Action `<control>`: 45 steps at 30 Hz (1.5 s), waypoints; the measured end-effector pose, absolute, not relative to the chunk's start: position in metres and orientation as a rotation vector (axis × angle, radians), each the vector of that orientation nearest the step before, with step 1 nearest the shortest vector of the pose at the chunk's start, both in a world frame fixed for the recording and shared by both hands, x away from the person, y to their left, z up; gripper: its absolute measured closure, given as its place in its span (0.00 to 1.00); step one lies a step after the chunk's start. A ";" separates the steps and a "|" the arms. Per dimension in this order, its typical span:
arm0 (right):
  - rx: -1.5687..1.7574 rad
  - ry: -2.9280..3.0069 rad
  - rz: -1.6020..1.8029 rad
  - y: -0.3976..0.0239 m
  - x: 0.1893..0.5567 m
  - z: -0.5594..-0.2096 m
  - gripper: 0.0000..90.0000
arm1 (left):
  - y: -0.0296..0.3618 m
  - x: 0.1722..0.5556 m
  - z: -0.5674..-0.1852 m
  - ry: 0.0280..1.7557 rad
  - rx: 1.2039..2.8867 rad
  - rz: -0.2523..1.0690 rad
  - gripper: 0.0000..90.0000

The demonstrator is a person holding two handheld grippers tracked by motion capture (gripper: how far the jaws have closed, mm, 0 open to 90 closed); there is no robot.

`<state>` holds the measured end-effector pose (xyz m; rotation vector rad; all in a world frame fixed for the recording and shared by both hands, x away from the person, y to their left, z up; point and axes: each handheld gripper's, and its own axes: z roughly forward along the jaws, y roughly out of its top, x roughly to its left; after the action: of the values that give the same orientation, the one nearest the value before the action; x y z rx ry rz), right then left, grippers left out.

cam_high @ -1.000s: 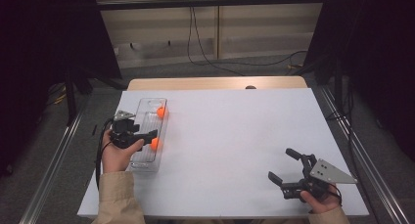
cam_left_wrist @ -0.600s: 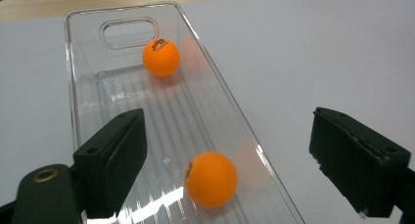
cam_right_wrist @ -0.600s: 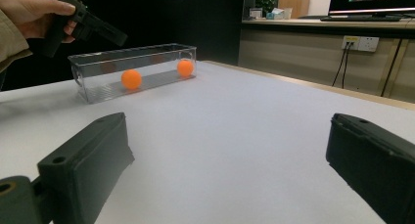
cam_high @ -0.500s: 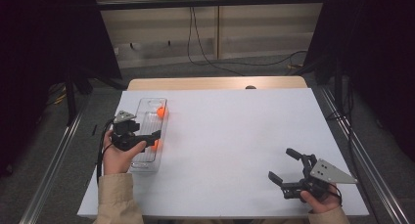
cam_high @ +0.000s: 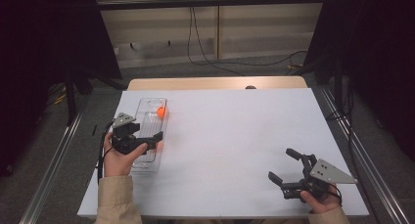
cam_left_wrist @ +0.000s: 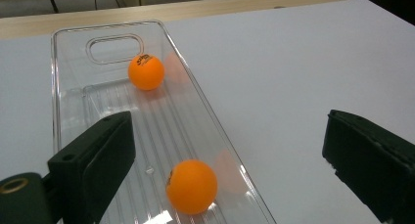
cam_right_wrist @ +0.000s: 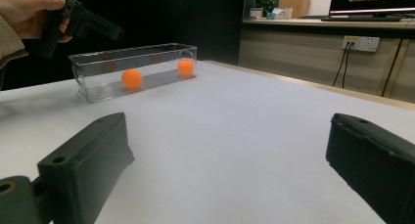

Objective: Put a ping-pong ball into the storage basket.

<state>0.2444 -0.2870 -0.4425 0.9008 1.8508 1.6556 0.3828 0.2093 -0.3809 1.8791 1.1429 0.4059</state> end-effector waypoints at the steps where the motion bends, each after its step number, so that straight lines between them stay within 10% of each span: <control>1: 0.901 1.850 1.656 -0.287 0.244 -0.442 0.02 | 0.209 0.382 -0.381 1.137 1.877 0.407 0.04; 45: 0.900 1.848 1.653 -0.287 0.244 -0.442 0.02 | 0.216 0.352 -0.398 1.030 1.793 0.413 0.04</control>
<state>0.2443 -0.2868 -0.4425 0.9002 1.8483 1.6525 0.3520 0.2159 -0.3978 1.7930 1.0297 0.4130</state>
